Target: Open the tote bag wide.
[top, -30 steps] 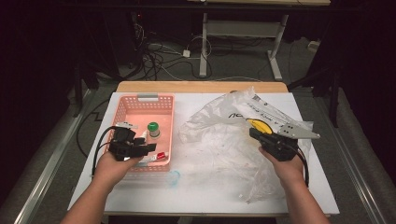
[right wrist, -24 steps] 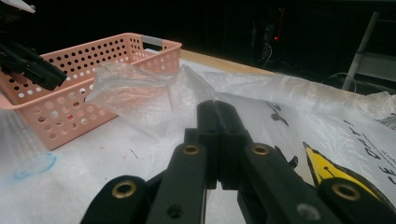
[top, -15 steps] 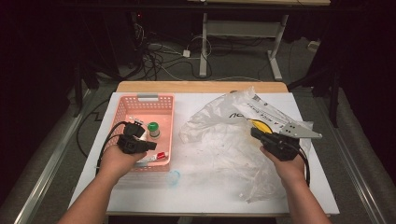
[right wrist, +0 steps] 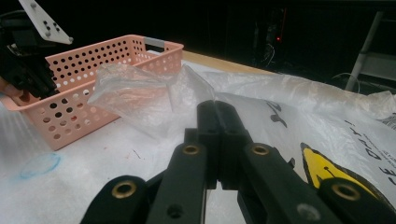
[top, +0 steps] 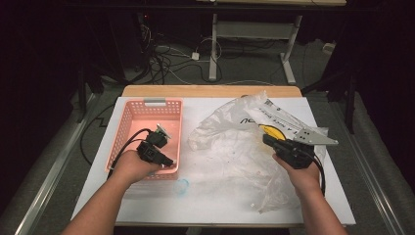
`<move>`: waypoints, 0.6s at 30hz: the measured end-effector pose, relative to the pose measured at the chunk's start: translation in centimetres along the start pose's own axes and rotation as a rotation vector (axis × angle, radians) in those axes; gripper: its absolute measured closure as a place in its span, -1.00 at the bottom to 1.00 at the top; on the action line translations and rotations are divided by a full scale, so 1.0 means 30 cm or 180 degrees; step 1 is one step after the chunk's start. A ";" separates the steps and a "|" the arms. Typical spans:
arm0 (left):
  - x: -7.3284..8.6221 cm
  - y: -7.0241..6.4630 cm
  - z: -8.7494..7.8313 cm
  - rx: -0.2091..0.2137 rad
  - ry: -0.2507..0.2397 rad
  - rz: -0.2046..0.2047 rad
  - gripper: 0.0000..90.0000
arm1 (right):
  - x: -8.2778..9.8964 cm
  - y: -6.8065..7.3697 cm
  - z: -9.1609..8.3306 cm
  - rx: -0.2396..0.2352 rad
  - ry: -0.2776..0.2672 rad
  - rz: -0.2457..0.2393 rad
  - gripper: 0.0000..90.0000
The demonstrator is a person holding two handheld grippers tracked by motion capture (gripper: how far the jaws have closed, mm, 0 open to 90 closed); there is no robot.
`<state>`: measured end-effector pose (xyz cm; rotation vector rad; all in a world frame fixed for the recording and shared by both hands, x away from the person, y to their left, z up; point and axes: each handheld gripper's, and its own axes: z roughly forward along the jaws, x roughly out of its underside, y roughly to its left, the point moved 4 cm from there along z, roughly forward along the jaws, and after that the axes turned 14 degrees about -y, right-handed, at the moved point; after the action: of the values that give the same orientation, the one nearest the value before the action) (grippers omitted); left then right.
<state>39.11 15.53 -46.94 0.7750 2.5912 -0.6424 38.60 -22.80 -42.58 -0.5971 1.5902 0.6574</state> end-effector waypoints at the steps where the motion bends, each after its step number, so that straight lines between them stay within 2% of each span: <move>1: -0.001 0.001 0.001 0.0024 0.0013 -0.0018 0.95 | 0.000 0.000 0.000 0.0000 0.0000 0.0000 1.00; 3: 0.000 0.005 0.004 0.0069 0.0066 -0.0080 0.96 | -0.001 -0.001 -0.003 0.0003 -0.0004 0.0006 1.00; 7: -0.001 0.002 0.005 0.0108 0.0190 -0.0058 0.96 | -0.001 -0.005 -0.005 0.0006 -0.0015 0.0016 1.00; 9: -0.006 0.003 0.009 0.0048 0.0254 -0.0020 0.96 | 0.001 -0.004 -0.004 0.0004 -0.0008 0.0028 1.00; 11: -0.012 0.010 0.017 -0.0068 0.0332 0.0018 0.96 | 0.001 -0.003 -0.002 0.0001 -0.0001 0.0019 1.00; 14: -0.023 0.024 0.029 -0.0134 0.0367 0.0004 0.95 | 0.000 -0.001 -0.004 -0.0001 -0.0005 0.0002 1.00; 18: -0.038 0.040 0.040 -0.0216 0.0316 -0.0023 0.95 | 0.001 -0.004 -0.005 0.0007 -0.0002 0.0024 1.00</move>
<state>40.95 15.35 -47.81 0.7951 2.6915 -0.5277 38.58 -22.98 -42.61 -0.5896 1.5932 0.6612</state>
